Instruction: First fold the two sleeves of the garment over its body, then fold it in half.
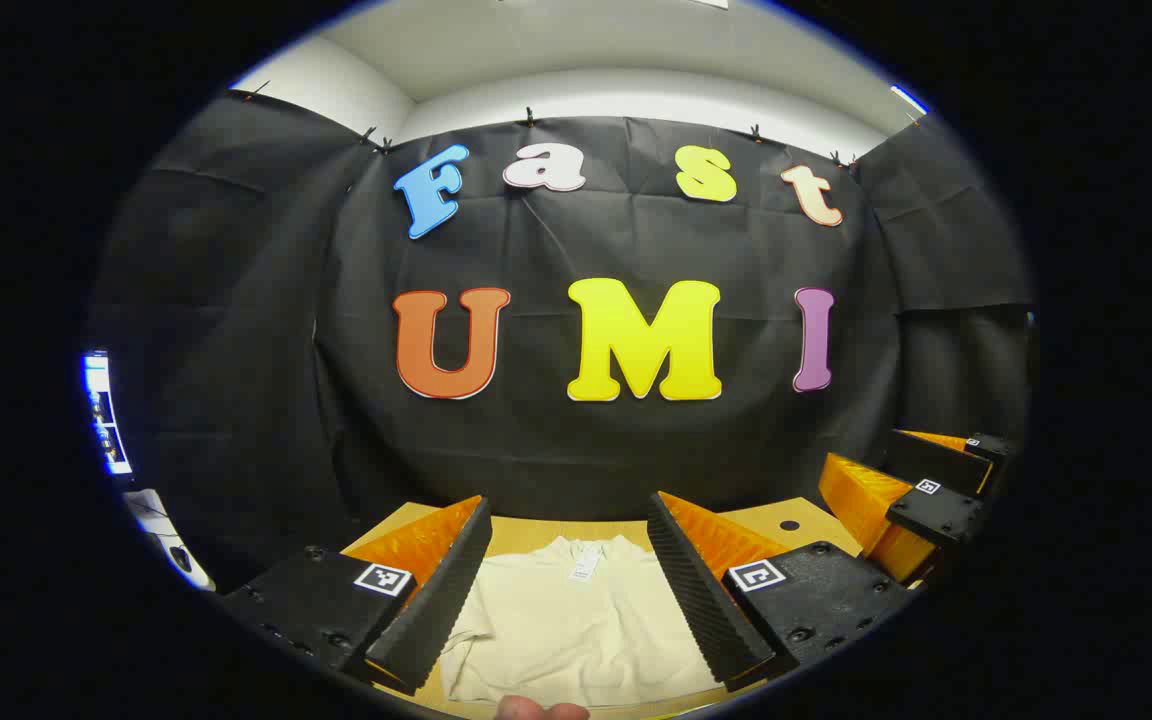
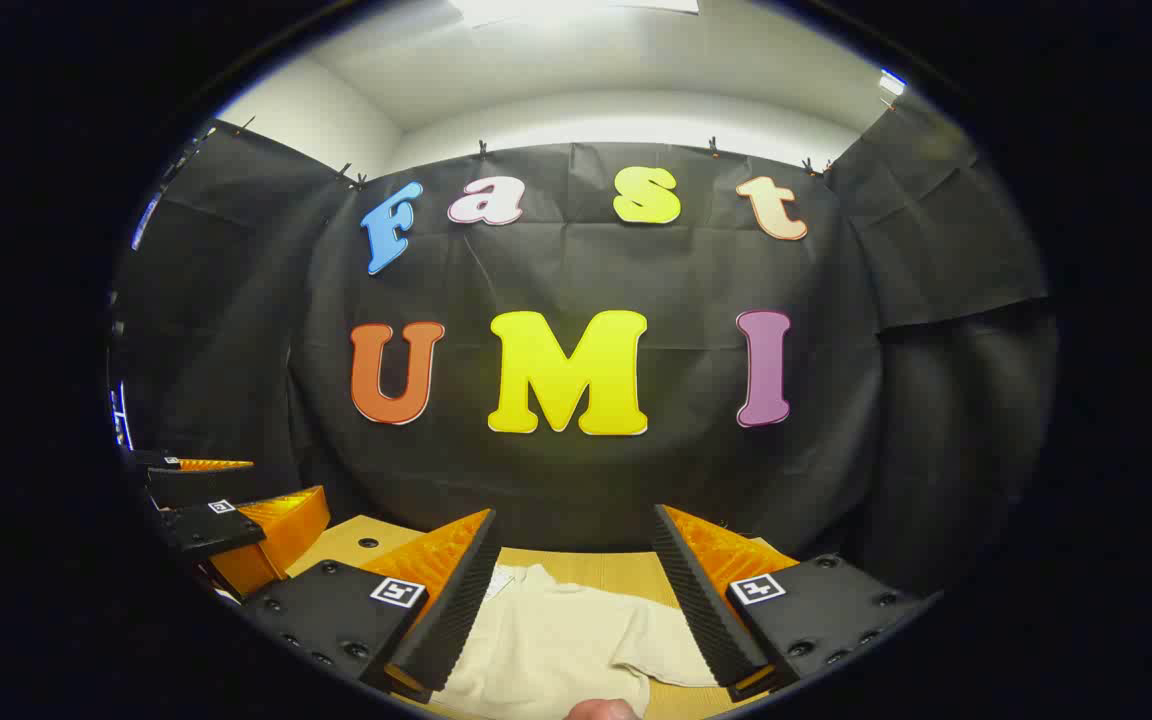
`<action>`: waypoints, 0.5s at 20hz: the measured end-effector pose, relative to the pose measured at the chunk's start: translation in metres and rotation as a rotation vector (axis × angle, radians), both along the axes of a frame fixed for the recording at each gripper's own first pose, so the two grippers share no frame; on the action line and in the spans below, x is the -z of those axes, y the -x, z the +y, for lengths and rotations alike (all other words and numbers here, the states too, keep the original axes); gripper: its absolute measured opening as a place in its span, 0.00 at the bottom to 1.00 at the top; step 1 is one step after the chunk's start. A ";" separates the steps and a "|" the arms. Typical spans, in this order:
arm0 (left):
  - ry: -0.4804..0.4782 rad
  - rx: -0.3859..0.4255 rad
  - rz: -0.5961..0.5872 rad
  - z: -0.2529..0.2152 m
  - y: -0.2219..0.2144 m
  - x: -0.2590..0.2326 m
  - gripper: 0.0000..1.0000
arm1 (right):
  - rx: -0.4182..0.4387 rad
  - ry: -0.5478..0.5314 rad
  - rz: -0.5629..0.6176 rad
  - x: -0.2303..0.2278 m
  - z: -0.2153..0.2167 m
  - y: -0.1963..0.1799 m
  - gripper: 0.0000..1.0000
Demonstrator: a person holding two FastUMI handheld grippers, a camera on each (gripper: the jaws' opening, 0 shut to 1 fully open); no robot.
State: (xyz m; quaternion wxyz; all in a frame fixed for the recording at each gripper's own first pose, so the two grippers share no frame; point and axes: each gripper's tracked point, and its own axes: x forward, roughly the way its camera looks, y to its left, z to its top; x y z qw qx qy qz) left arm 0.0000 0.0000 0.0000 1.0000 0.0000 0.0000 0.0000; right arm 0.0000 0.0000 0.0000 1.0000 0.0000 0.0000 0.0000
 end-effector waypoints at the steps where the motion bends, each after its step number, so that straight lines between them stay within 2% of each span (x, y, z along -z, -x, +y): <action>1: -0.003 -0.003 -0.002 0.001 -0.001 -0.001 0.99 | 0.001 -0.007 0.000 0.001 0.000 -0.001 0.94; 10: 0.013 0.004 -0.018 -0.002 -0.007 -0.006 0.99 | 0.009 -0.016 0.001 -0.001 -0.002 -0.002 0.94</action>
